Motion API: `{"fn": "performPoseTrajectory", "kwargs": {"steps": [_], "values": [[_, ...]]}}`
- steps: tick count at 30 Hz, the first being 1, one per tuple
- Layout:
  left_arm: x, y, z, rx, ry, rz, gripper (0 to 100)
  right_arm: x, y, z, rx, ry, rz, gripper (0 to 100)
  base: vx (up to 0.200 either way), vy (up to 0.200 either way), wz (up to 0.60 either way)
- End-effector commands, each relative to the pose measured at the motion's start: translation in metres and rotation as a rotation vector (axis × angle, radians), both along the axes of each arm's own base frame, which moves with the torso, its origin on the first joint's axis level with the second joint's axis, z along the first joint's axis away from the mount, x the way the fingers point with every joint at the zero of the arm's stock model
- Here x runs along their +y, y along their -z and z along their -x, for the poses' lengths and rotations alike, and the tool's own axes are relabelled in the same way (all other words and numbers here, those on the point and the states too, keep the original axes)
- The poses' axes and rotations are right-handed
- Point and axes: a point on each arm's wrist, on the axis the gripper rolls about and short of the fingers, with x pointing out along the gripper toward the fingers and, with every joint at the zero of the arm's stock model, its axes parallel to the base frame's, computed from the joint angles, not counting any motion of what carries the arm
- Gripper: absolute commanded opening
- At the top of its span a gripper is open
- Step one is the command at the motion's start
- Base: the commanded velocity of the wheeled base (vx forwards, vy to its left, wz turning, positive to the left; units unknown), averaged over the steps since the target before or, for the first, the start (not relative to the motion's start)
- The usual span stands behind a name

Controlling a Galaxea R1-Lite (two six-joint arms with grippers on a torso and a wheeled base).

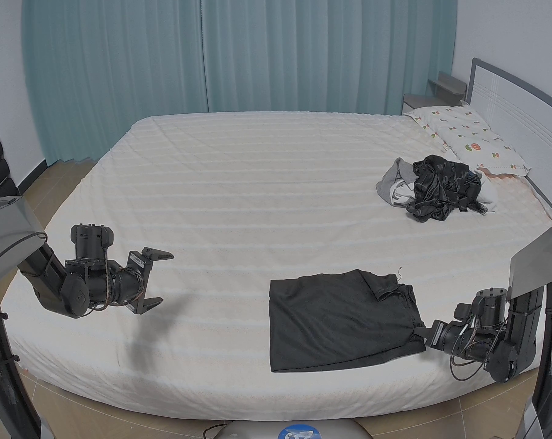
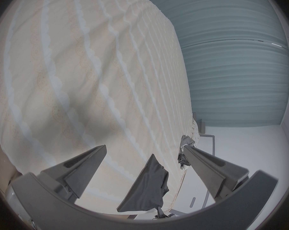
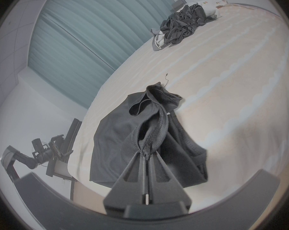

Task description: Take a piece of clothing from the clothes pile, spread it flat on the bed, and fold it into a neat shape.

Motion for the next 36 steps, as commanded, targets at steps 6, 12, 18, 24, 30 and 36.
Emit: {"fn": "performPoseTrajectory", "kwargs": {"steps": [6,12,18,24,30,36], "values": [[-0.001,0.002,-0.001,0.004,-0.004,-0.006,100,-0.003,0.012,-0.001,0.021,-0.004,0.025,100,0.0,0.0,0.0],[-0.001,0.002,0.0,0.003,-0.009,-0.009,100,-0.009,-0.011,-0.005,-0.065,0.023,0.009,100,0.0,0.0,0.0],[-0.001,0.004,0.001,0.002,0.005,-0.024,100,-0.007,-0.04,-0.009,-0.168,0.036,-0.039,100,0.133,0.0,0.0],[-0.002,0.006,-0.001,0.004,0.006,-0.029,100,0.027,-0.039,-0.025,-0.152,0.01,-0.196,100,0.067,0.0,0.0],[-0.002,0.006,-0.001,0.003,0.004,-0.032,100,0.049,-0.02,-0.037,-0.093,-0.013,-0.26,100,0.0,0.0,0.0],[-0.005,0.007,-0.002,0.005,0.005,-0.038,100,0.066,0.0,-0.04,-0.055,-0.057,-0.259,100,0.0,0.0,0.0]]}}
